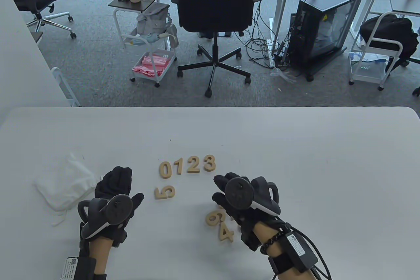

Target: Empty bag and arrange number blocks in order

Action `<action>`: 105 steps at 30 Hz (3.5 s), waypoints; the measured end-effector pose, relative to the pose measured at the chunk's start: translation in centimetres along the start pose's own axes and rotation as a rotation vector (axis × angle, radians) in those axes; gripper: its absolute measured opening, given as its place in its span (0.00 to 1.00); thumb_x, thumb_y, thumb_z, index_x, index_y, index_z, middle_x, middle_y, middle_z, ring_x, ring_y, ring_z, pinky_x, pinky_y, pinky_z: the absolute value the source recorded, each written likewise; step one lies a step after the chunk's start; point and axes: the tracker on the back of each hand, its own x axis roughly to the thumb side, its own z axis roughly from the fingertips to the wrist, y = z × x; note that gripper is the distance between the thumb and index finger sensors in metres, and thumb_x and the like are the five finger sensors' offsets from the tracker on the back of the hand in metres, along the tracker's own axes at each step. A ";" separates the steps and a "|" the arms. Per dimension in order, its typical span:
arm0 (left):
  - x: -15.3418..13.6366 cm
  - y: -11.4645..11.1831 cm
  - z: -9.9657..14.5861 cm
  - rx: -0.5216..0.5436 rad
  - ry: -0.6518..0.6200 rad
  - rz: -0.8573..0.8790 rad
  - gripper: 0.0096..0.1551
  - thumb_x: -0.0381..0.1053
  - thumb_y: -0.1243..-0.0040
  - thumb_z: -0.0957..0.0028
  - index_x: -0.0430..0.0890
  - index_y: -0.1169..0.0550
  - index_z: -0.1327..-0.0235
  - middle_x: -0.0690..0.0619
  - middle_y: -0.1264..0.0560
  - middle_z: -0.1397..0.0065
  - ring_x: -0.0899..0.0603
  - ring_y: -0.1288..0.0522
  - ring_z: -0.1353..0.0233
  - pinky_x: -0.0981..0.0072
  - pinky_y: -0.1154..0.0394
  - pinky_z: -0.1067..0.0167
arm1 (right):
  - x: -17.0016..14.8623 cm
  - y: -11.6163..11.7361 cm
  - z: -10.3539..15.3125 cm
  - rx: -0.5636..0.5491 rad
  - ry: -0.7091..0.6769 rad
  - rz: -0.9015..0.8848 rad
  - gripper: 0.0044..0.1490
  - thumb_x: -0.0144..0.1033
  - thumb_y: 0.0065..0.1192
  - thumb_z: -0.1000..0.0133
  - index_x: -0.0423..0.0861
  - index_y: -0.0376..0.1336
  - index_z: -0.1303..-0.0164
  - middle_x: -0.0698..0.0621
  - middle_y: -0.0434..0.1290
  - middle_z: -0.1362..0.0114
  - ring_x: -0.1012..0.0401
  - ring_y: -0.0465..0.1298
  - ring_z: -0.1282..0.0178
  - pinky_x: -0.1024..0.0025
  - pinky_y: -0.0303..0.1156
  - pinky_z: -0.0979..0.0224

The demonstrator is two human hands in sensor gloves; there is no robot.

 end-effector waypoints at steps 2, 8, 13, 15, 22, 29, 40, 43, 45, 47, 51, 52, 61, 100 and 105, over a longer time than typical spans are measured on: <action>0.0 0.0 0.0 0.000 0.004 -0.007 0.51 0.61 0.37 0.48 0.35 0.38 0.20 0.29 0.41 0.19 0.21 0.34 0.24 0.24 0.36 0.32 | 0.3 0.8 1.0 0.005 -0.022 0.018 0.37 0.49 0.59 0.41 0.45 0.62 0.23 0.35 0.66 0.21 0.35 0.72 0.27 0.37 0.72 0.27; 0.3 -0.1 0.0 -0.006 -0.001 -0.009 0.51 0.61 0.37 0.48 0.35 0.38 0.20 0.29 0.41 0.19 0.21 0.34 0.24 0.24 0.36 0.32 | 0.4 3.5 2.6 0.000 -0.063 0.062 0.35 0.49 0.62 0.43 0.48 0.65 0.26 0.38 0.70 0.23 0.37 0.75 0.29 0.38 0.73 0.28; 0.4 -0.3 0.0 -0.013 -0.001 -0.016 0.51 0.61 0.37 0.48 0.34 0.38 0.20 0.29 0.41 0.19 0.21 0.34 0.24 0.24 0.36 0.32 | 0.4 4.5 2.8 0.041 -0.081 0.139 0.33 0.48 0.63 0.43 0.48 0.68 0.29 0.38 0.72 0.26 0.39 0.78 0.33 0.40 0.76 0.31; 0.4 -0.3 0.0 -0.013 -0.001 -0.016 0.51 0.61 0.37 0.48 0.34 0.38 0.20 0.29 0.41 0.19 0.21 0.34 0.24 0.24 0.36 0.32 | 0.5 4.9 2.7 0.092 -0.088 0.142 0.33 0.48 0.64 0.44 0.47 0.68 0.30 0.38 0.72 0.26 0.39 0.78 0.34 0.41 0.76 0.32; 0.3 -0.2 0.1 -0.008 0.006 -0.013 0.51 0.61 0.37 0.48 0.35 0.38 0.20 0.28 0.41 0.19 0.21 0.34 0.24 0.24 0.36 0.32 | 1.5 6.9 2.6 0.243 -0.077 0.240 0.36 0.48 0.65 0.45 0.46 0.66 0.27 0.34 0.71 0.26 0.39 0.79 0.36 0.42 0.78 0.34; 0.3 -0.2 0.1 -0.007 0.007 -0.010 0.51 0.61 0.37 0.48 0.35 0.38 0.20 0.29 0.41 0.19 0.21 0.34 0.24 0.24 0.36 0.32 | 1.9 7.8 2.6 0.299 -0.050 0.265 0.43 0.55 0.61 0.47 0.45 0.64 0.24 0.30 0.71 0.27 0.37 0.81 0.39 0.41 0.80 0.38; 0.3 -0.1 0.2 -0.007 0.005 -0.007 0.51 0.61 0.37 0.48 0.34 0.38 0.20 0.29 0.41 0.19 0.21 0.34 0.24 0.24 0.36 0.32 | 2.3 9.2 2.5 0.391 -0.046 0.309 0.46 0.57 0.61 0.48 0.45 0.62 0.22 0.27 0.70 0.26 0.38 0.82 0.41 0.43 0.80 0.40; 0.3 -0.1 0.2 -0.006 0.006 -0.006 0.51 0.61 0.37 0.48 0.35 0.38 0.20 0.29 0.41 0.19 0.21 0.34 0.24 0.24 0.36 0.32 | 2.4 9.6 2.4 0.414 -0.042 0.309 0.46 0.57 0.61 0.48 0.45 0.61 0.21 0.27 0.70 0.26 0.38 0.82 0.41 0.43 0.80 0.40; 0.3 -0.1 0.2 -0.006 0.006 -0.006 0.51 0.61 0.37 0.48 0.34 0.38 0.20 0.29 0.41 0.19 0.20 0.34 0.24 0.24 0.36 0.32 | 2.4 9.9 2.3 0.425 -0.044 0.317 0.46 0.57 0.60 0.47 0.45 0.60 0.21 0.27 0.70 0.26 0.38 0.82 0.41 0.43 0.80 0.40; 0.3 -0.1 0.2 -0.005 0.006 -0.006 0.51 0.61 0.37 0.48 0.35 0.38 0.20 0.29 0.41 0.19 0.21 0.34 0.24 0.24 0.36 0.32 | 2.5 10.2 2.3 0.434 -0.048 0.316 0.46 0.56 0.60 0.47 0.45 0.60 0.21 0.28 0.70 0.26 0.38 0.82 0.41 0.43 0.80 0.40; 0.2 -0.1 0.2 -0.001 0.007 -0.004 0.51 0.61 0.37 0.48 0.34 0.38 0.20 0.28 0.41 0.19 0.21 0.34 0.24 0.24 0.36 0.32 | 2.8 10.6 2.2 0.429 -0.048 0.353 0.42 0.51 0.62 0.45 0.45 0.60 0.22 0.28 0.70 0.27 0.39 0.81 0.41 0.43 0.80 0.39; 0.2 -0.1 0.2 0.000 0.007 -0.005 0.51 0.61 0.37 0.48 0.34 0.38 0.20 0.29 0.41 0.19 0.20 0.34 0.24 0.24 0.36 0.32 | 3.0 10.9 2.3 0.425 -0.048 0.377 0.41 0.49 0.63 0.45 0.45 0.60 0.22 0.28 0.70 0.27 0.39 0.81 0.41 0.44 0.80 0.39; 0.2 0.0 0.3 0.001 0.009 -0.007 0.51 0.61 0.37 0.48 0.34 0.38 0.20 0.29 0.41 0.19 0.21 0.34 0.24 0.24 0.36 0.32 | 3.4 11.7 2.2 0.356 -0.067 0.503 0.39 0.40 0.70 0.47 0.47 0.61 0.25 0.32 0.73 0.31 0.45 0.83 0.45 0.51 0.82 0.42; -0.1 0.5 0.4 0.035 0.018 0.001 0.51 0.61 0.37 0.48 0.35 0.39 0.20 0.28 0.41 0.19 0.21 0.34 0.24 0.24 0.36 0.32 | -1.1 4.6 2.8 -0.037 0.107 0.217 0.42 0.37 0.74 0.48 0.39 0.60 0.24 0.40 0.76 0.33 0.50 0.84 0.47 0.54 0.83 0.43; -0.3 0.6 0.4 0.040 0.024 0.004 0.51 0.61 0.37 0.48 0.34 0.38 0.20 0.29 0.41 0.19 0.21 0.34 0.24 0.24 0.36 0.32 | -2.1 1.5 2.2 -0.156 0.134 0.151 0.40 0.36 0.74 0.48 0.38 0.63 0.27 0.40 0.76 0.33 0.50 0.85 0.47 0.55 0.84 0.43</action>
